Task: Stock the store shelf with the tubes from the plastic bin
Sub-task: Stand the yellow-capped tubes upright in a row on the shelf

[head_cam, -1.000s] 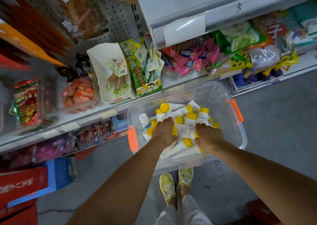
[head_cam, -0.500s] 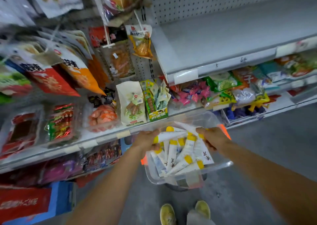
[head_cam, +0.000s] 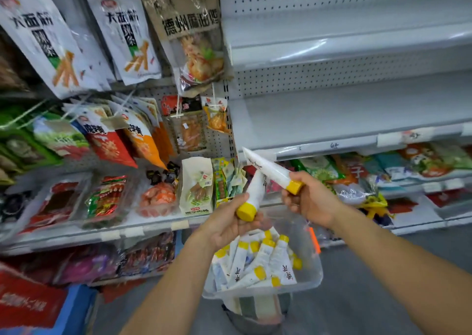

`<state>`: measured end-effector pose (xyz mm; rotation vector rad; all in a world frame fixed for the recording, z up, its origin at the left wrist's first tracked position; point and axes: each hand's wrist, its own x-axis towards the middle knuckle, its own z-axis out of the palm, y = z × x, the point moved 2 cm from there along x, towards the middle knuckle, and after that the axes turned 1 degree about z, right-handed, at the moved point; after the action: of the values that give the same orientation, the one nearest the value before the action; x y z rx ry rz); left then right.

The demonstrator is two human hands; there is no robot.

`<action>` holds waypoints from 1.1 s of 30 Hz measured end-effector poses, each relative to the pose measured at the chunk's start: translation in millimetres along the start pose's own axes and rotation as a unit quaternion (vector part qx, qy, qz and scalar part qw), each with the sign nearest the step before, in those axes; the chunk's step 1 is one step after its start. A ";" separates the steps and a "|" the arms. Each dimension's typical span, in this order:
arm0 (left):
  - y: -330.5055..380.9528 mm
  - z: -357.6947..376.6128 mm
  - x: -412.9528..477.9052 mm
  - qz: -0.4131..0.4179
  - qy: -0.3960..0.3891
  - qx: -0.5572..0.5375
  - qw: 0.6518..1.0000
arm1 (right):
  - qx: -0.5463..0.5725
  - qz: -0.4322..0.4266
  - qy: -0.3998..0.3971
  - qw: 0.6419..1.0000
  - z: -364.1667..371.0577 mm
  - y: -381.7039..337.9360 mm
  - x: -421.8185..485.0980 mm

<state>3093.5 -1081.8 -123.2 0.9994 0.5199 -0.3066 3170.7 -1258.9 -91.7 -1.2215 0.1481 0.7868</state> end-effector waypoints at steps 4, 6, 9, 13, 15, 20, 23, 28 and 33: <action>7.1 51.0 -8.9 0.057 0.020 0.017 0.998 | -0.009 -0.018 -0.043 0.999 -17.5 -24.2 -22.7; 9.3 64.9 -10.9 0.072 0.031 0.025 0.997 | -0.011 -0.019 -0.059 0.998 -22.3 -30.1 -30.6; 11.6 87.8 -14.2 0.108 0.063 0.017 0.992 | -0.014 -0.032 -0.082 0.996 -35.2 -39.5 -48.3; 12.6 122.8 -20.5 0.170 0.110 0.026 0.979 | -0.011 -0.036 -0.112 0.993 -46.8 -49.8 -63.1; 12.0 139.0 -23.2 0.210 0.134 0.038 0.968 | -0.012 -0.042 -0.126 0.991 -49.8 -54.9 -67.7; 28.0 156.7 -31.4 0.276 0.179 0.037 0.944 | -0.030 -0.069 -0.174 0.982 -48.8 -69.0 -73.6; 46.0 156.7 -34.7 0.303 0.159 0.043 0.939 | -0.059 -0.089 -0.187 0.977 -42.2 -82.5 -71.3; 83.4 154.7 -34.8 0.328 0.133 0.072 0.932 | -0.154 -0.136 -0.165 0.965 -23.6 -106.3 -63.7; 120.7 153.4 -28.0 0.343 0.141 0.081 0.925 | -0.265 -0.196 -0.137 0.934 -2.9 -135.3 -48.6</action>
<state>3169.0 -1151.3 45.2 1.3306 0.3735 0.4354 3218.6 -1300.0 37.5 -1.5650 -0.5589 0.6508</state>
